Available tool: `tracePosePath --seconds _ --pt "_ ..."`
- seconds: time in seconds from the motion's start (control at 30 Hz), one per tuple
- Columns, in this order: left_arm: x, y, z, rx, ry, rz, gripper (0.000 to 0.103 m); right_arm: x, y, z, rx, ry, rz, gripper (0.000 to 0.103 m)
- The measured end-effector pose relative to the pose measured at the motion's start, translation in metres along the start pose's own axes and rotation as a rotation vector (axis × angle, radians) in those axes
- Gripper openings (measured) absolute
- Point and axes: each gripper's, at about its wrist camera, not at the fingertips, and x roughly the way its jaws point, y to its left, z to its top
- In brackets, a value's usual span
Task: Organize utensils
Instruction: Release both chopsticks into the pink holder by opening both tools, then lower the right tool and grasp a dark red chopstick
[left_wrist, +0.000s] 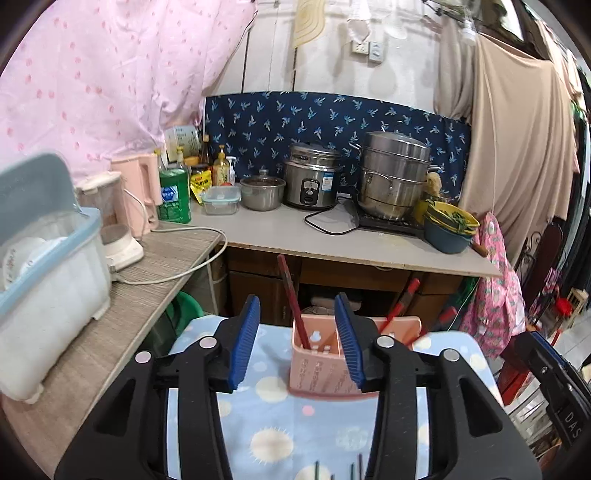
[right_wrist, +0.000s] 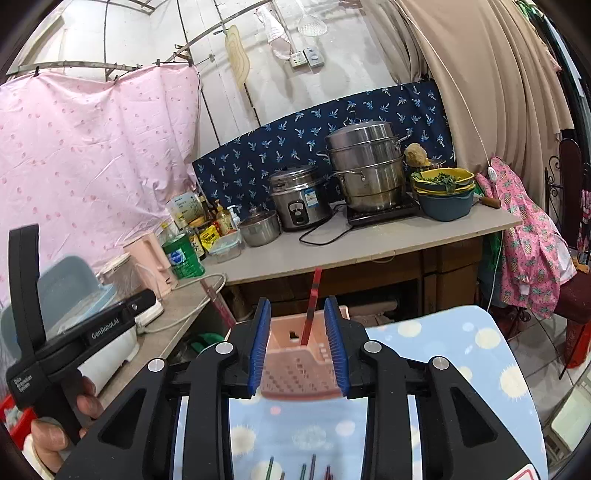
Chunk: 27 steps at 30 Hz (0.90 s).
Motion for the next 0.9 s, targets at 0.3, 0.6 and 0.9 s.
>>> tracePosePath --seconds 0.3,0.6,0.9 --pt "-0.057 -0.001 -0.044 0.038 0.046 -0.006 0.045 -0.057 0.0 -0.049 -0.003 0.047 -0.018 0.032" --pt "-0.094 0.009 -0.097 0.06 0.105 0.011 0.049 -0.094 0.004 -0.105 -0.03 0.125 -0.034 0.032" --pt "-0.107 0.019 -0.163 0.086 0.222 0.029 0.05 -0.108 -0.003 -0.176 -0.068 0.272 -0.08 0.032"
